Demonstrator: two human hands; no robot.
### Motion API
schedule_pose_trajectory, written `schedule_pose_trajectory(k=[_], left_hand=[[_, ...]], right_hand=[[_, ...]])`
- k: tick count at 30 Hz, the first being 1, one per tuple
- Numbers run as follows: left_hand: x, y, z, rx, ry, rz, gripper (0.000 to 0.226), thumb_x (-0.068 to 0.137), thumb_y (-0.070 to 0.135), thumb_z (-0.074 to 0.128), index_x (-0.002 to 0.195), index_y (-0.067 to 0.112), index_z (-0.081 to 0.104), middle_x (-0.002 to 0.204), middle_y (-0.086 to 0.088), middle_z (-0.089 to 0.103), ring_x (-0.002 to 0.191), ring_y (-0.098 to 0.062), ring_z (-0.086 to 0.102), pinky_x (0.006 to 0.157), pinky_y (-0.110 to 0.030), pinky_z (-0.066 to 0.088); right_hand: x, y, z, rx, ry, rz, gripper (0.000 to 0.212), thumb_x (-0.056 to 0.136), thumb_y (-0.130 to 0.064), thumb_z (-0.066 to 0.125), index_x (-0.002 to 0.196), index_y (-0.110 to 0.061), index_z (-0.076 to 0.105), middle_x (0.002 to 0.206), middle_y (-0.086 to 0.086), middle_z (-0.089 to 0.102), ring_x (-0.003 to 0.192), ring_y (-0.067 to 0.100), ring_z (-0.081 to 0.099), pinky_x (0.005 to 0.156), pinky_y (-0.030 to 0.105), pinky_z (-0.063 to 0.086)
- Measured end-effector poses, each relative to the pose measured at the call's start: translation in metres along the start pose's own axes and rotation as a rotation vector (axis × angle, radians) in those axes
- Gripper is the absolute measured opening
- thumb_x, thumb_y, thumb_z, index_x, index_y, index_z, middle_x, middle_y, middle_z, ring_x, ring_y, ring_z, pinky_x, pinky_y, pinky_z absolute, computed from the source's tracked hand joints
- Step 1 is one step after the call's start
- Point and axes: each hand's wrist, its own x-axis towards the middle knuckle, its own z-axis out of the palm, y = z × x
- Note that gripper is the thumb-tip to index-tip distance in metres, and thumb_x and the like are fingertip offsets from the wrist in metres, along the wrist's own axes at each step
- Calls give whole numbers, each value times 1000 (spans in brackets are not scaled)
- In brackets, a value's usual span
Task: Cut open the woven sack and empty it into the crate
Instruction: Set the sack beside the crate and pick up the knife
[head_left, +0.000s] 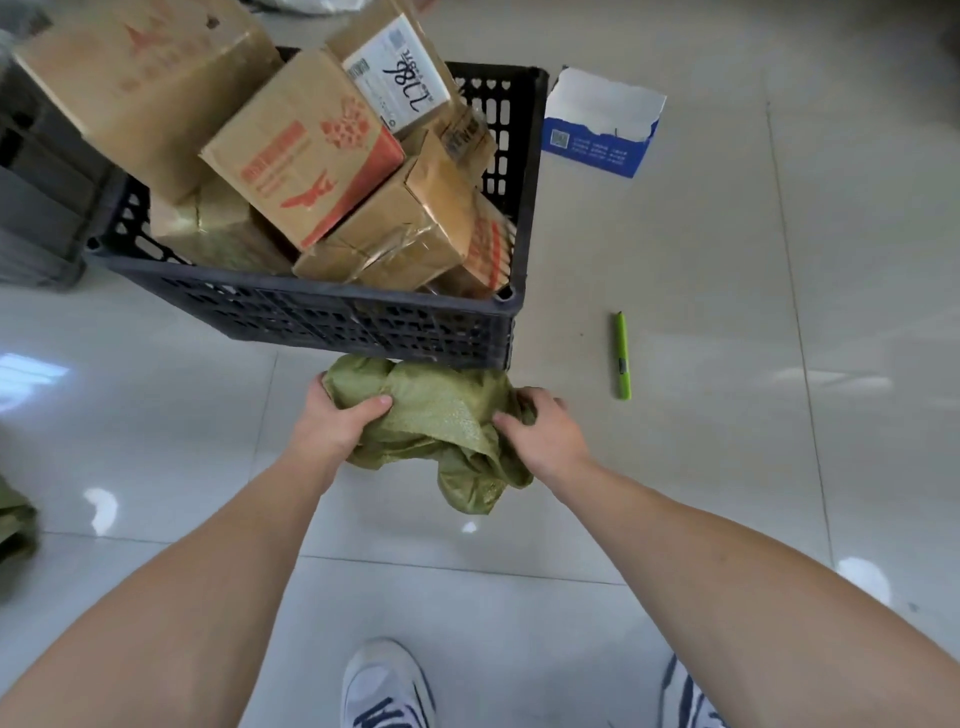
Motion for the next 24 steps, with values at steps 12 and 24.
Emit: schedule_pose_trajectory(k=[12, 24], left_hand=[[42, -20, 8, 424, 0, -57, 91, 70, 42, 83, 140, 18, 31, 133, -11, 53, 119, -35, 54, 101, -48, 46], [37, -6, -2, 180, -68, -115, 115, 65, 45, 86, 153, 32, 12, 147, -6, 43, 126, -32, 50, 105, -50, 44]], right_hand=[[37, 12, 32, -179, -18, 43, 62, 90, -38, 62, 144, -29, 33, 137, 10, 39, 119, 39, 52, 101, 44, 48], [42, 11, 13, -140, 134, 25, 58, 80, -54, 49, 136, -39, 42, 133, 4, 40, 125, 33, 39, 96, 53, 48]])
